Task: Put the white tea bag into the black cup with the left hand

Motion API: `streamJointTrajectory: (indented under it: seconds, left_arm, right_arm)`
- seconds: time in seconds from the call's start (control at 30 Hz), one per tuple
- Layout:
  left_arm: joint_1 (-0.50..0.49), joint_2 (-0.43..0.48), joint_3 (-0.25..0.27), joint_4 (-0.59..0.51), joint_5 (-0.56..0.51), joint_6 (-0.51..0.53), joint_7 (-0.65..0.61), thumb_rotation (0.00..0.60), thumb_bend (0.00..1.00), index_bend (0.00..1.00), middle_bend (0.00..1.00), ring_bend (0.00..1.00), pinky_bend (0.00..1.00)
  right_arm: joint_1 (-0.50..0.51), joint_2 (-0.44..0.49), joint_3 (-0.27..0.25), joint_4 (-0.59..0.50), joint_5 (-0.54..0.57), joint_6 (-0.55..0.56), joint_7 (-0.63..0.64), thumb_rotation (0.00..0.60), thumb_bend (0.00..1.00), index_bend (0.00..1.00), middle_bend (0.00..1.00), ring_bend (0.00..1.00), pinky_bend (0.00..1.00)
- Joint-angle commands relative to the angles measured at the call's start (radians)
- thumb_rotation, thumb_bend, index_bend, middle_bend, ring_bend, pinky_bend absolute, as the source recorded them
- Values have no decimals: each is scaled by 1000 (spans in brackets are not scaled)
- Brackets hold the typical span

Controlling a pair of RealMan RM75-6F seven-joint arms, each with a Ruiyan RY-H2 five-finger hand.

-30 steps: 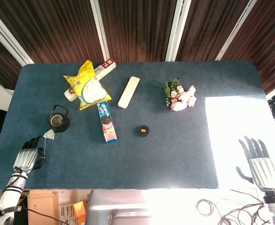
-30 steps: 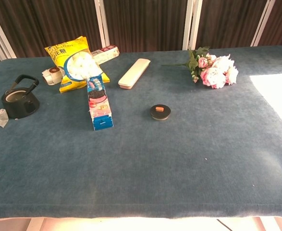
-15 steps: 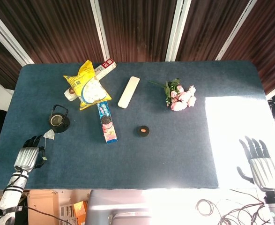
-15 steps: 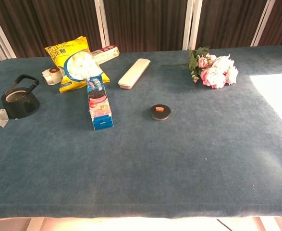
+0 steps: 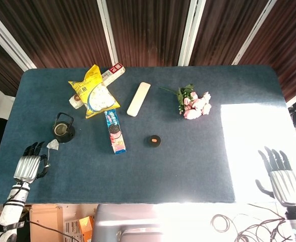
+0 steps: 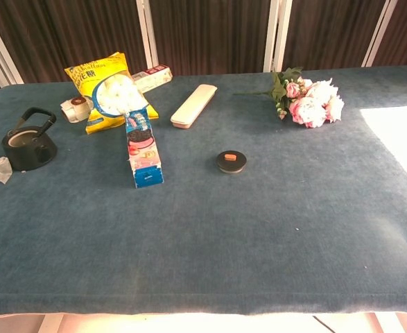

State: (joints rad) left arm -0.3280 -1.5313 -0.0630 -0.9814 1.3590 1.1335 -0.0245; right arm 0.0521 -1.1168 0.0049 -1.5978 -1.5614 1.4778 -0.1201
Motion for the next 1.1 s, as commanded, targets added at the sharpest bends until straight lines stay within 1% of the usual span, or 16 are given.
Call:
streamJointTrajectory:
  seconds: [0.03,0.2,0.37,0.5,0.63,0.83,1.1]
  left_arm:
    - [1,-9,-1,13,14,20,-19,600,370,661,76,0,113]
    - [3,-22,-6,39,39,67,-60,600,371,667,76,0,113]
    - [-2,-31,-32,55,64,139,-119,600,373,676,76,0,113]
    - [-13,-33,-52,74,69,167,-148,600,374,679,76,0,113]
    - [-28,-16,-78,73,68,187,-163,600,374,680,76,0,112]
    - [-60,20,-120,51,54,193,-137,600,374,684,76,0,113]
    - [-115,70,-190,11,22,196,-85,600,373,684,88,0,113]
  right_arm:
    - [-1,0,0,0,1,0,2,600,242,0,0,0,0]
    - [-2,1,1,0,2,2,4,600,242,0,0,0,0]
    - [-3,2,3,-2,3,4,9,600,242,0,0,0,0]
    - [-2,1,4,-2,7,1,8,600,242,0,0,0,0]
    - [0,-1,6,-2,11,-4,3,600,242,0,0,0,0]
    - [3,-2,6,-4,12,-10,0,600,242,0,0,0,0]
    - [2,-1,7,-4,10,-8,3,600,242,0,0,0,0]
